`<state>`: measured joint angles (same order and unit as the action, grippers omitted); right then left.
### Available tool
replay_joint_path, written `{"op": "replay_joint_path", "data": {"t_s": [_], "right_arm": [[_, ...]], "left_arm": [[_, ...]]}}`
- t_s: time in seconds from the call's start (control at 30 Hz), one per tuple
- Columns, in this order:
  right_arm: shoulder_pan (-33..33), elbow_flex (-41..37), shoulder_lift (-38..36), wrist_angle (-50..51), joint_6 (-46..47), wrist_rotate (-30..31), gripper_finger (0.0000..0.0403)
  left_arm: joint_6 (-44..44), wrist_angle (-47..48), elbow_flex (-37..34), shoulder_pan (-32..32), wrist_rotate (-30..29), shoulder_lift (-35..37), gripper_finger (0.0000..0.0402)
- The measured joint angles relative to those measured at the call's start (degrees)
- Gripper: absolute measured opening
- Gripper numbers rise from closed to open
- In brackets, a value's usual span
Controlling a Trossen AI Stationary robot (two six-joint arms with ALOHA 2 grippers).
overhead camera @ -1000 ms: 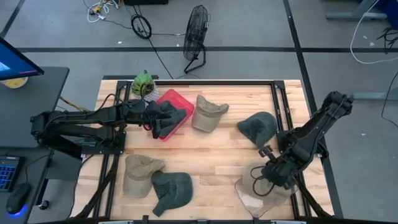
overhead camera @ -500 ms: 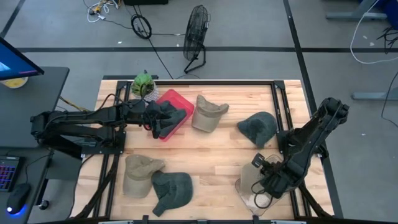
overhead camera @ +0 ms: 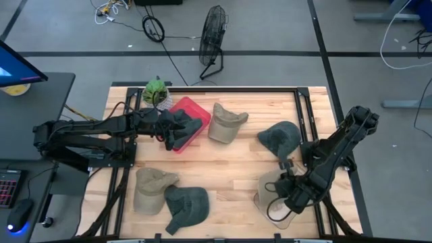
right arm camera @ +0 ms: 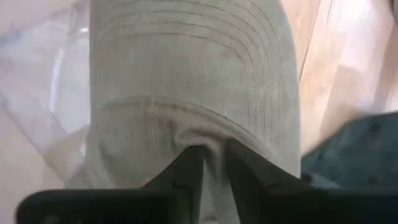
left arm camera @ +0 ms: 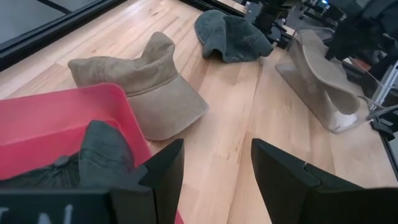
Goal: Pick & Place hat
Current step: Put the middle right gray cap into the transparent bin
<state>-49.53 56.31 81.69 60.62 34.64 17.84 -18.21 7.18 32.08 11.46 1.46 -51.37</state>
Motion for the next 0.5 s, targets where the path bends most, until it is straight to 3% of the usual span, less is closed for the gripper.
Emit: {"op": "replay_joint_path", "data": {"t_s": [0.3,0.5], "right_arm": [[0.08,2.89,-0.04,0.19,7.33,-1.11,0.0166],[0.89,9.39,-0.04,1.39,11.96,-0.91,0.0183]], "left_arm": [[4.74,-0.02,0.0,0.0,-1.68,0.0,0.019],[4.27,-0.04,0.0,0.0,-4.4,0.0,0.019]]}}
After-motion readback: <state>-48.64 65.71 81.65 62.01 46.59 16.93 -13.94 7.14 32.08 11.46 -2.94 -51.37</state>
